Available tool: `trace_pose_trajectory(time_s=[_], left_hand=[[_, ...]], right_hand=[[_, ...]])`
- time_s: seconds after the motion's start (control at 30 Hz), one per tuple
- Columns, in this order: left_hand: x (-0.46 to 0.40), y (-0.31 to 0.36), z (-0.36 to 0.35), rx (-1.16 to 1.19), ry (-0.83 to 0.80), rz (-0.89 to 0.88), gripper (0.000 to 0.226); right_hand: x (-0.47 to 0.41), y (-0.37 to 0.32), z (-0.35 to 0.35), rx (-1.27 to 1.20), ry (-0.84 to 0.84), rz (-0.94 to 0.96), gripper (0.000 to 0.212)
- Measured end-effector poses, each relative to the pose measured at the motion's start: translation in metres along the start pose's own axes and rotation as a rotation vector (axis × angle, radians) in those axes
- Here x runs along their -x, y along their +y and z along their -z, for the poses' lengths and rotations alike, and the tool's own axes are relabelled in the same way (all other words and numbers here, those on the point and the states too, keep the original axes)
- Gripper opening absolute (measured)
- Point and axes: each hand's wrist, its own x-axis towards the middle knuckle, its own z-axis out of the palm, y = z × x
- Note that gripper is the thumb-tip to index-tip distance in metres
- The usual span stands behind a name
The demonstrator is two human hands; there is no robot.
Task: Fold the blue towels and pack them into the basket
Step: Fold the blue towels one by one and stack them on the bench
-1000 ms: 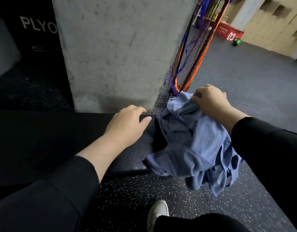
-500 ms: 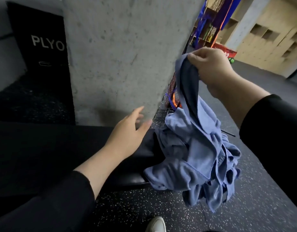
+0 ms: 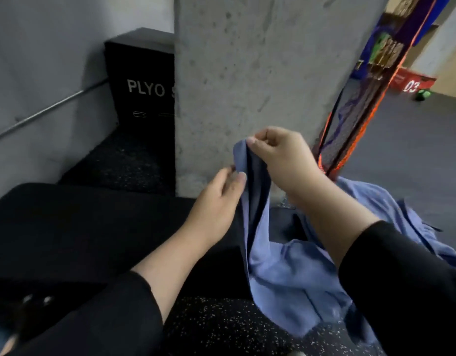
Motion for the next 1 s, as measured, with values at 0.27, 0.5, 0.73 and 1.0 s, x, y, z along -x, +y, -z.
trace_pose_trajectory(time_s=[0.27, 0.5, 0.73, 1.0], left_hand=[[0.013, -0.030, 0.026, 0.009, 0.045, 0.189, 0.024], [-0.004, -0.038, 0.041, 0.110, 0.154, 0.224, 0.036], [-0.015, -0.030, 0.052, 0.045, 0.367, 0.103, 0.033], [-0.013, -0.023, 0.085, -0.047, 0.534, 0.002, 0.038]], right_hand=[[0.051, 0.044, -0.067, -0.261, -0.107, -0.212, 0.016], [0.043, 0.064, -0.064, -0.313, -0.161, -0.216, 0.010], [0.050, 0.073, -0.041, 0.226, -0.557, -0.181, 0.019], [0.044, 0.087, -0.012, 0.547, -0.437, -0.294, 0.030]])
